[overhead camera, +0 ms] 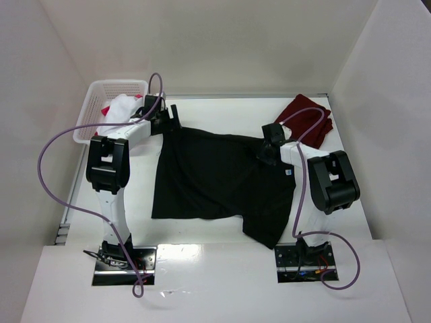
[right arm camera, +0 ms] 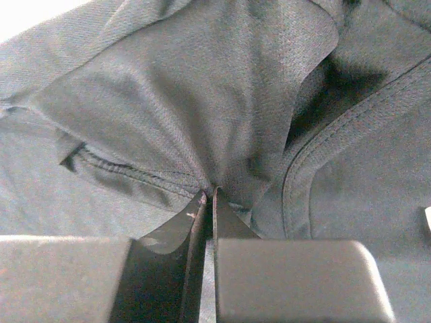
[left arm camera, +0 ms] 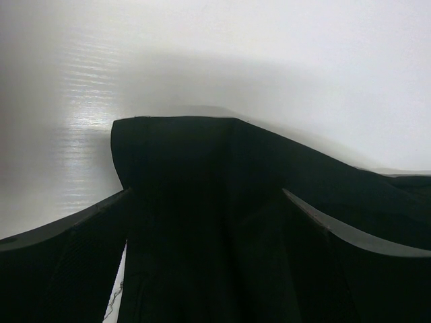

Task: Fold and stack the t-shirts
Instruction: Flatten out the tshirt

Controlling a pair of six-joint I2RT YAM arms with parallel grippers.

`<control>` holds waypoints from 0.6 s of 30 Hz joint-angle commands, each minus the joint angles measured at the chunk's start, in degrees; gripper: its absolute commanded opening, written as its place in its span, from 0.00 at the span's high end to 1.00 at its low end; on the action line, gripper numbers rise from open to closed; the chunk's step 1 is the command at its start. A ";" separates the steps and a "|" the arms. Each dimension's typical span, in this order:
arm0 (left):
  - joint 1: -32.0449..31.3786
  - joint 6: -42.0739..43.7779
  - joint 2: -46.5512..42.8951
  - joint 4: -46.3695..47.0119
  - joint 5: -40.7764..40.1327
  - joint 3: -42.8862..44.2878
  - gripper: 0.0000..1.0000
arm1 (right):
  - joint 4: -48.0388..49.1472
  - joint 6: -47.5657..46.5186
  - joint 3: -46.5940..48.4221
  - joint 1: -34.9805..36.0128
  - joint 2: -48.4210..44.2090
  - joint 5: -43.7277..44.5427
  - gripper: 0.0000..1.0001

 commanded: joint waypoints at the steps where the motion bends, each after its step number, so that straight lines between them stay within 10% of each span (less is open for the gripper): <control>1: -0.03 1.97 0.56 1.20 1.03 1.60 0.07 | -1.62 -0.54 4.40 0.69 -1.27 2.41 0.92; 9: -0.03 1.97 1.61 1.20 1.56 1.60 0.07 | -2.67 -1.60 8.79 0.69 -3.21 2.41 0.87; 18: -0.03 1.97 1.61 1.20 2.17 1.07 0.08 | -2.67 -1.60 6.96 0.69 -1.45 1.89 0.47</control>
